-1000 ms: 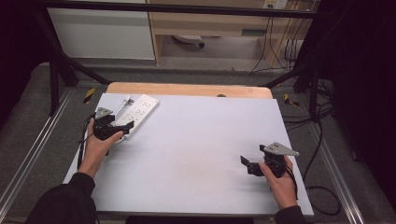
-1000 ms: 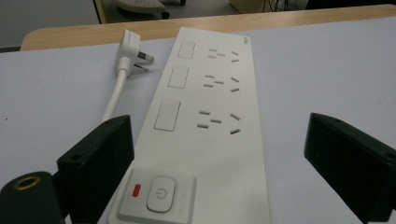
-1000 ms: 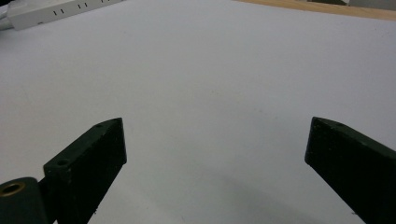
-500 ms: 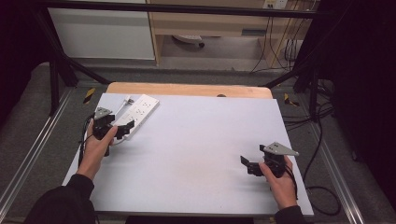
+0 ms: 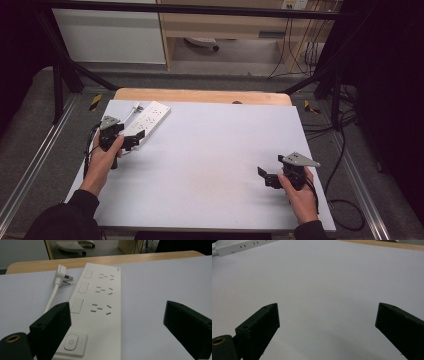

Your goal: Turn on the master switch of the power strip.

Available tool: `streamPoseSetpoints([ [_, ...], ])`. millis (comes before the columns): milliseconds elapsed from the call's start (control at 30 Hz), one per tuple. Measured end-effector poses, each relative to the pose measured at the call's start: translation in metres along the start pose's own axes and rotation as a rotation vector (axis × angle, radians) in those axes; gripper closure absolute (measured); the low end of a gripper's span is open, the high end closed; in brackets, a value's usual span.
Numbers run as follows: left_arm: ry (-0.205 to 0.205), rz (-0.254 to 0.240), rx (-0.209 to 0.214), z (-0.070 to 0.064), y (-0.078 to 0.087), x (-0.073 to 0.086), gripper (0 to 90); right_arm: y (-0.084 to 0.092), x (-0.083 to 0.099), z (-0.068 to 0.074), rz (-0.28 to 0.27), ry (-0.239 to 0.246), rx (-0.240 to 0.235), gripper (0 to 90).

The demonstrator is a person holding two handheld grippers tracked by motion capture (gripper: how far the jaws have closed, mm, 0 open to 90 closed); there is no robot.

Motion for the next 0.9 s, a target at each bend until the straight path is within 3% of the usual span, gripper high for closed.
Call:
streamPoseSetpoints([
  [900, 0.006, -0.023, 0.059, -0.019, 0.040, 0.003, 7.1, 0.000, 0.000, 0.001, -0.002, 0.004, -0.004, 5.5],
])
Point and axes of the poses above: each handheld gripper's, and its own axes: y roughly backward along the jaws, x roughly out of its underside, z roughly to its left, the point moved 10 cm from there along -y, roughly forward along the jaws, and after that the axes turned 10 degrees about -x, right-handed, at the moved point
